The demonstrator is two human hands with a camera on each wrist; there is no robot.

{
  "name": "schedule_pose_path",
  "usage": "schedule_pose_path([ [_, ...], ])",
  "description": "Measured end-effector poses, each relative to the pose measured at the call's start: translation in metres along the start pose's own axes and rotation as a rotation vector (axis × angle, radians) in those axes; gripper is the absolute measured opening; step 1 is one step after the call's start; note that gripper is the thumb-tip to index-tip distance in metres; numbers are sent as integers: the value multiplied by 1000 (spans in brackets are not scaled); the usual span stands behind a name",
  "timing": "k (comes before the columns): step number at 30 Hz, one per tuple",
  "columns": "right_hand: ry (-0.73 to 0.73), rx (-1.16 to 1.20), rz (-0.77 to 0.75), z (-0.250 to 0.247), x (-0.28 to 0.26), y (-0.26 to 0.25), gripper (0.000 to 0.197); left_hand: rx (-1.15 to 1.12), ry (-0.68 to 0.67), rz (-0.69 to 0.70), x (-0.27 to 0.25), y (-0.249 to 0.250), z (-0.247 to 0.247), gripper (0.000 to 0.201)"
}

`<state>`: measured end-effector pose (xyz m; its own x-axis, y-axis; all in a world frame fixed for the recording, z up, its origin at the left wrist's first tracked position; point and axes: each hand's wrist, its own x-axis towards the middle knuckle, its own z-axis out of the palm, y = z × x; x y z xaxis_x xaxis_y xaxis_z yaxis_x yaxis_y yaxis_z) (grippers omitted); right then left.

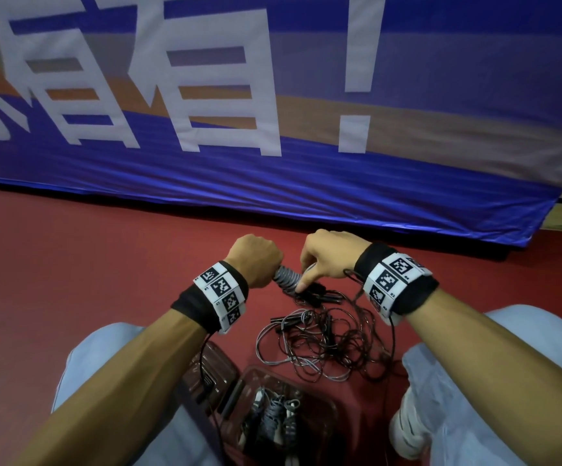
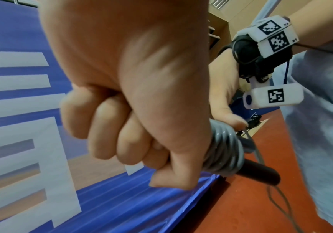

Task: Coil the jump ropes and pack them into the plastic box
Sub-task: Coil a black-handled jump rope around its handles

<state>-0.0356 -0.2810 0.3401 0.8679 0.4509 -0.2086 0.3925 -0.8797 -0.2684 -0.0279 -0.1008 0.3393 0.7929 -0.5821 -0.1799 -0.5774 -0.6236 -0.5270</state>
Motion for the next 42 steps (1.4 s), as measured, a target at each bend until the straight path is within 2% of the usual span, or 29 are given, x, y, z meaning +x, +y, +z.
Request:
schedule_pose_path([
  [3,-43,197,-87,1,1,4,43,39,38,33,-3,-8,-9,20],
  [6,-58,290,-119,0,2,3,50,78,72,75,-4,-17,-17,18],
  [8,-129,305,-96,-2,1,2,52,112,107,113,-6,-18,-21,16],
  [10,-231,320,-94,-5,-1,-1,40,125,133,164,-7,-16,-24,16],
  [13,-349,360,-93,-8,-3,-4,53,114,167,224,-9,-16,-26,9],
  [17,-397,579,-109,-15,-7,-1,45,-29,337,229,-9,-30,-16,14],
  [20,-439,852,-174,-19,-10,3,46,-150,484,194,-11,-41,-15,15],
  [22,-441,989,-218,-18,-8,4,53,-212,553,143,-11,-47,-14,23],
  [23,-437,1033,-229,-17,-7,4,58,-231,574,124,-12,-49,-13,20],
  [25,-430,1085,-235,-13,-3,3,63,-239,602,90,-14,-51,-12,14],
  [28,-432,1166,-240,-8,0,2,62,-280,648,49,-15,-50,-10,21],
  [35,-367,1291,-284,-6,1,-4,69,-491,817,10,-22,-51,-9,15],
  [39,-307,1488,-285,-7,2,-6,67,-607,891,-132,-20,-47,-8,17],
  [42,-275,1621,-262,-11,0,-13,57,-698,875,-259,-17,-42,-10,10],
])
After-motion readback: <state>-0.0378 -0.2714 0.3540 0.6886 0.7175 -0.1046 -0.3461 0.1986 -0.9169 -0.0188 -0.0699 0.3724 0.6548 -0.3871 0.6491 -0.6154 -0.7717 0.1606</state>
